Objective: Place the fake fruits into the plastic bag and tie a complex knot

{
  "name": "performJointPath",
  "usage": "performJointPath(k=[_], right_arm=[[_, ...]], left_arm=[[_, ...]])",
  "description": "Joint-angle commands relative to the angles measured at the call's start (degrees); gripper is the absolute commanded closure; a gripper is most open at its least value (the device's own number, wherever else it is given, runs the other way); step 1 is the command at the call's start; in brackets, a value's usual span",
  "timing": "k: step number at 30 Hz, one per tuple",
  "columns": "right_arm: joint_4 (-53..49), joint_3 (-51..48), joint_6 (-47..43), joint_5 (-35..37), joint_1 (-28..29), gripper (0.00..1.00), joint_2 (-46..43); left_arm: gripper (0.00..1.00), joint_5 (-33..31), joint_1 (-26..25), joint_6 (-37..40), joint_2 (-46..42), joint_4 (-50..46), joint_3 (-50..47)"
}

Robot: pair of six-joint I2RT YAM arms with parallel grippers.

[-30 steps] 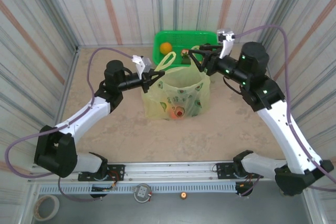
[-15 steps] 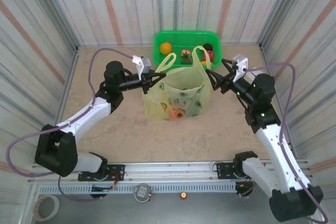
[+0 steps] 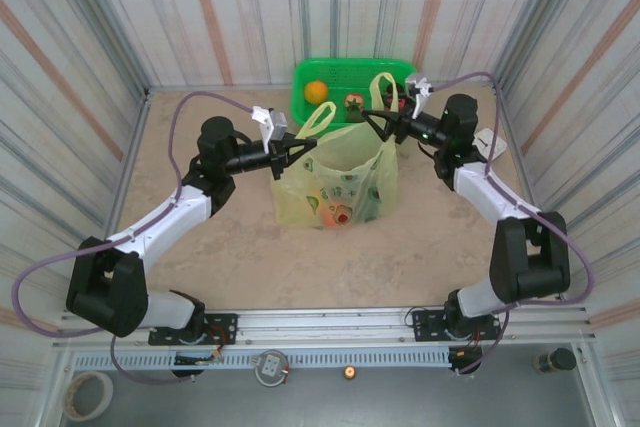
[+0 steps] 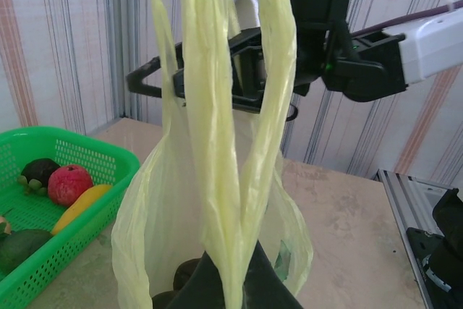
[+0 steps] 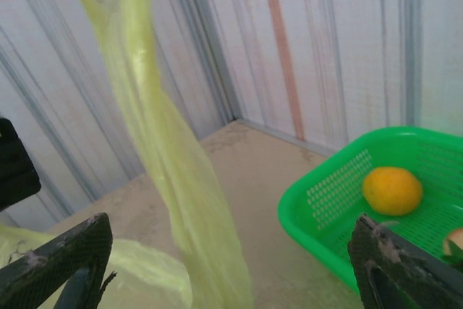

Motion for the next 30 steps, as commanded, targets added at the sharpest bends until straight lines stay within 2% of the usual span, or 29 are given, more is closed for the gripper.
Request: performJointPath(k=[1, 3, 5, 8, 9, 12, 16, 19, 20, 21, 24, 26, 30], right_arm=[[5.2, 5.0, 2.8, -1.7, 1.7, 0.18, 3.7], [3.9, 7.4, 2.5, -0.9, 2.1, 0.26, 5.9], [3.6, 8.9, 2.2, 0.3, 2.0, 0.45, 7.2], [2.9, 9.8, 1.6, 2.1, 1.8, 0.90, 6.8], [1.4, 10.2, 0.8, 2.6, 1.7, 1.00, 6.0], [-8.4, 11.1, -6.0, 7.1, 3.1, 1.00, 2.1], [-24.2, 10.3, -25.9, 16.5, 8.1, 1.00, -3.8], [-36.0, 10.9, -37.1, 28.2, 13.3, 1.00, -7.8], [-38.0, 10.9, -37.8, 33.3, 15.2, 1.00, -8.6], [-39.4, 10.8, -36.9, 35.1, 16.0, 1.00, -9.6], [-41.7, 10.0, -33.8, 35.1, 17.2, 0.84, -12.8], [-42.9, 9.6, -33.5, 35.7, 18.1, 0.59, -15.1], [-45.7, 10.5, -31.5, 35.9, 17.9, 0.58, -19.1]], left_arm=[[1.00, 1.4, 0.3, -0.1, -0.3, 1.7, -0.3], [1.00, 1.2, 0.3, 0.1, -0.3, 1.6, -0.3], [1.00, 1.2, 0.3, 0.3, -0.1, 1.3, -0.1], [1.00, 1.0, 0.4, 0.3, -0.3, 1.3, 0.0], [1.00, 1.1, 0.4, 0.3, -0.3, 1.3, 0.0], [1.00, 0.6, 0.5, 0.3, -0.7, 1.3, -0.1], [1.00, -0.3, 0.5, 0.2, -1.6, 0.6, 0.0], [1.00, -0.7, 0.5, 0.4, -1.9, -0.5, 0.3], [1.00, -0.9, 0.5, 0.9, -2.0, -1.3, 0.4], [1.00, -1.0, 0.5, 1.1, -2.2, -1.7, 0.7], [1.00, -2.1, 0.5, 1.5, -3.0, -2.0, 0.2], [1.00, -2.9, 0.5, 1.8, -3.3, -2.3, 0.0], [1.00, -3.1, 0.6, 2.0, -3.3, -2.4, 0.1]])
